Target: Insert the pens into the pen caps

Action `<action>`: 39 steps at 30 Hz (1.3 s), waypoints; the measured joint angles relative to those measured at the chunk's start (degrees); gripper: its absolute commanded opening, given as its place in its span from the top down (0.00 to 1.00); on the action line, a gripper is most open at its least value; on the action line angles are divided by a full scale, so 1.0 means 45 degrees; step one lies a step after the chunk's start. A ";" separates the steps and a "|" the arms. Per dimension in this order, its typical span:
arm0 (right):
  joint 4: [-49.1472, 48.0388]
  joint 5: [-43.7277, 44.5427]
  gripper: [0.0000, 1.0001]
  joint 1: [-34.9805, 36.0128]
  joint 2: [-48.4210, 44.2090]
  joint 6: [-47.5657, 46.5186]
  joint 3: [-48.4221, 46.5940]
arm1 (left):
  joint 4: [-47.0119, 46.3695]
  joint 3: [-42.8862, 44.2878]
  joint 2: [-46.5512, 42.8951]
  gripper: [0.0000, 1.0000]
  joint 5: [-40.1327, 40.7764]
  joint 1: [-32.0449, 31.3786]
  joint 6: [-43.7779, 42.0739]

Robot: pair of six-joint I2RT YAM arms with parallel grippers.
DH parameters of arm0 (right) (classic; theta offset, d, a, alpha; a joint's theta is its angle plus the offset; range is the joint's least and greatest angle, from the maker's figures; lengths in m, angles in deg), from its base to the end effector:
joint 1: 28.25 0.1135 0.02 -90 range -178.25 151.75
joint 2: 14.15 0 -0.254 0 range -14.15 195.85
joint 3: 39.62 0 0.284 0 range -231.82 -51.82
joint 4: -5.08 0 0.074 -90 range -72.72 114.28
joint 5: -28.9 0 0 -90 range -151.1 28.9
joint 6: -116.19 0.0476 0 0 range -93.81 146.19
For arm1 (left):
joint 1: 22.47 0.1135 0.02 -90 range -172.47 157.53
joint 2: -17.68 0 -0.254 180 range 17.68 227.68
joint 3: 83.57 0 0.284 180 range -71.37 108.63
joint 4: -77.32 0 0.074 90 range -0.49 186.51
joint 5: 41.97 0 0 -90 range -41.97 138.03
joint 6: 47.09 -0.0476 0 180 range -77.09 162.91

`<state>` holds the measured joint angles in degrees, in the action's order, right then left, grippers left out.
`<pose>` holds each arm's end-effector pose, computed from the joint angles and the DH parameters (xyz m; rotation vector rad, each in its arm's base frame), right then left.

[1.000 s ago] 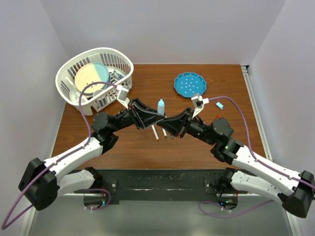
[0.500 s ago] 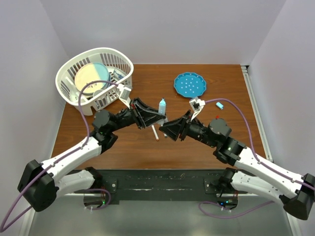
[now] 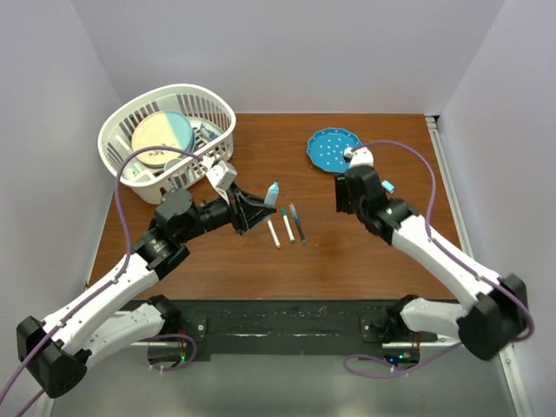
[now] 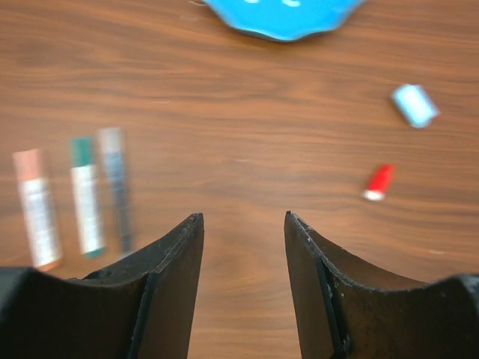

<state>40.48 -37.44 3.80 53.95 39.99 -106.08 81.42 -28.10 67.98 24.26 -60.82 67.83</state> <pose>0.2670 0.1446 0.2702 -0.1191 2.1520 0.0024 0.1905 -0.1752 0.3367 0.5424 1.5917 -1.1732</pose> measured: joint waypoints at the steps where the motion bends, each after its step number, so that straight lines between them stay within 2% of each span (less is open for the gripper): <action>1: 0.0170 0.0053 0.48 -0.0544 0.0675 -0.0306 -0.0486 | 0.0272 -0.0092 -0.0049 1.00 0.0087 0.0000 -0.0389; 5: 0.0855 0.0083 0.47 -0.2565 0.3123 -0.1248 -0.2395 | 0.0733 -0.0826 -0.0175 1.00 0.0189 0.0000 -0.1205; 8: 0.1496 -0.0719 0.45 -0.4148 0.5391 -0.2220 -0.4279 | 0.0835 -0.1511 -0.0185 1.00 0.0238 0.0000 -0.1452; 15: 0.2987 -0.2521 0.42 -0.6309 0.8621 -0.4056 -0.6494 | 0.1438 -0.1486 -0.0073 1.00 0.0160 0.0000 -0.2001; 20: 0.3750 -0.3614 0.44 -0.7062 0.9962 -0.5134 -0.7810 | 0.1583 -0.1302 -0.0136 1.00 0.0146 0.0000 -0.2336; 28: 0.4945 -0.4391 0.43 -0.7227 1.2400 -0.6625 -1.0924 | 0.1661 -0.1302 -0.0607 1.00 0.0141 0.0000 -0.2463; 39: 0.5581 -0.4541 0.44 -0.7844 1.2934 -0.7363 -1.1230 | 0.1642 -0.1302 -0.0418 1.00 0.0097 0.0000 -0.2501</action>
<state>65.59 -57.87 -31.50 112.15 6.86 -156.61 88.80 -33.96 66.10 24.70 -60.82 56.58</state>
